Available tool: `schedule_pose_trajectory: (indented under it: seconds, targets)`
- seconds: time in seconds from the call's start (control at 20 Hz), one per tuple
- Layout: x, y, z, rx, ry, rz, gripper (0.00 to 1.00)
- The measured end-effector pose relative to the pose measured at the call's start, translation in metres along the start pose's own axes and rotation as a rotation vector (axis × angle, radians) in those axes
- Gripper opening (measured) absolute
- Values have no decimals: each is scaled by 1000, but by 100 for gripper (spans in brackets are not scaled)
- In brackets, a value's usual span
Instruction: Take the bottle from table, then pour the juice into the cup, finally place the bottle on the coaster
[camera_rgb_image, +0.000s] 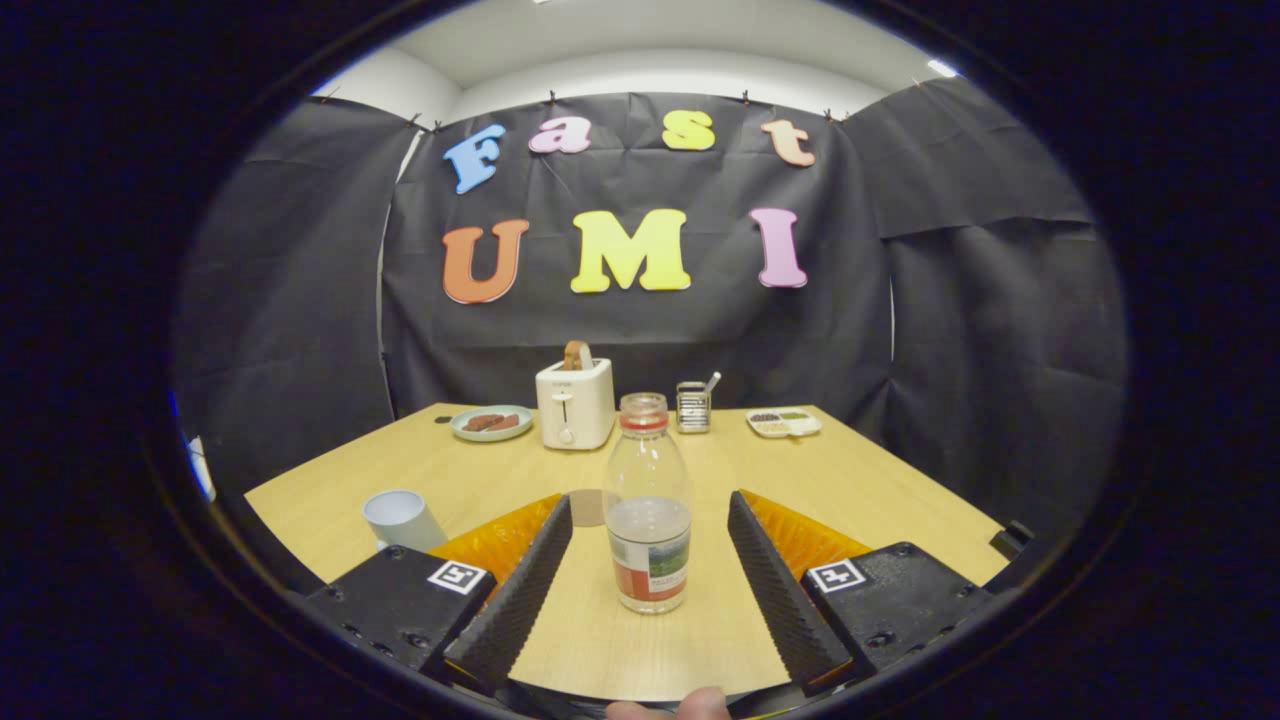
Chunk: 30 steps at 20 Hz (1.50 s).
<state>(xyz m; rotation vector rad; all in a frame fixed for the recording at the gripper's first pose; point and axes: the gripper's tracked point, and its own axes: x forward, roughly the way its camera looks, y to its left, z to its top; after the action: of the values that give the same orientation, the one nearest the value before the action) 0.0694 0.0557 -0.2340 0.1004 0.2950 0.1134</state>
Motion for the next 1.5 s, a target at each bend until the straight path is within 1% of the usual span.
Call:
schedule_pose_trajectory:
  seconds: [0.2,0.4,0.65,0.8,0.85,0.9,1.1,1.2,1.3,1.5]
  targets:
    - [31,0,-32,0,90,8,100]
    - [58,0,-47,20,134,7,100]
    - [82,2,-56,72,149,2,100]
    - [87,3,-54,89,137,-7,99]
    - [88,3,-53,91,133,-13,98]
    - [89,2,-52,91,131,-20,92]
    - [90,2,-50,87,139,-27,84]
    - [88,6,-45,50,135,-25,80]
    - [87,11,-36,-11,119,-25,79]
    - [90,20,-16,-214,73,-49,77]
